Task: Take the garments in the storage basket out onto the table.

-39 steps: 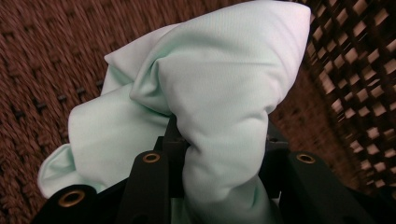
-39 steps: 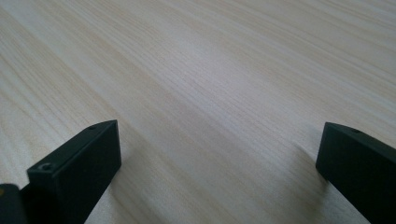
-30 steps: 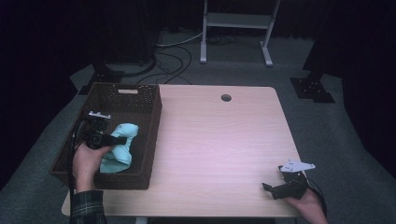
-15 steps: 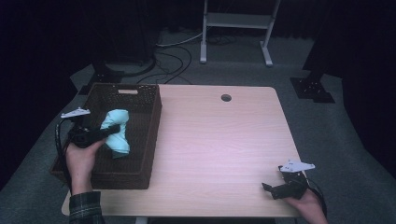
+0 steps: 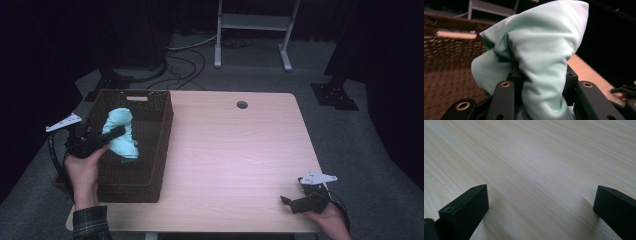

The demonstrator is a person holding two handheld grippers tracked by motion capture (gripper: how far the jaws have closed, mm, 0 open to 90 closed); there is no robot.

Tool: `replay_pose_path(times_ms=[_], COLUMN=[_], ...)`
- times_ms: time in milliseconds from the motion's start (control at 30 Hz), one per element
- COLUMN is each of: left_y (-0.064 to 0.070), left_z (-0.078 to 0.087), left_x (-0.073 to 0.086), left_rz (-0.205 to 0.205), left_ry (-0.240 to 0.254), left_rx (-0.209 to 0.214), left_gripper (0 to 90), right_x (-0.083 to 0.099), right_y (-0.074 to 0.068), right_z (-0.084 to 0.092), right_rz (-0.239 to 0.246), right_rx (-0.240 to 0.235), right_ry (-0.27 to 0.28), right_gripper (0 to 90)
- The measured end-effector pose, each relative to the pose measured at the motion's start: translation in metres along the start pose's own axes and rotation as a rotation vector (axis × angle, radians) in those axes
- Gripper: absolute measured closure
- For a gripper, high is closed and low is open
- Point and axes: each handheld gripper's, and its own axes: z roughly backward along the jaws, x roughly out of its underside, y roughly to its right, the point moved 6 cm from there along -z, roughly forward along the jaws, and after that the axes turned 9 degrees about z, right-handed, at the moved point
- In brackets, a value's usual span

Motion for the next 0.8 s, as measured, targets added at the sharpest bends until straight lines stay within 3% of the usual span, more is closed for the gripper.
replay_pose_path(times_ms=[300,433,533,633,800], left_y=[0.018,0.028,0.036,0.042,0.050], left_z=[-0.007,-0.010,-0.012,-0.014,-0.019], left_x=[-0.005,-0.006,-0.007,-0.007,-0.006], left_rz=[-0.016,-0.034,-0.043,-0.056,-0.089], left_ry=[0.081,0.109,0.134,0.151,0.151], left_rx=[0.083,0.095,0.137,0.149,0.129], left_gripper=[65.0,64.9,64.9,64.8,64.7], right_x=[0.000,0.000,0.000,0.000,0.000], right_y=[0.000,0.000,0.000,0.000,0.000], right_z=[0.000,0.000,0.000,0.000,0.000], right_rz=[0.000,0.000,0.000,0.000,0.000], right_rx=[-0.001,-0.001,-0.001,-0.001,0.000], right_ry=[-0.001,-0.001,0.000,0.000,0.001], right_gripper=[0.0,0.0,0.0,0.0,0.0])
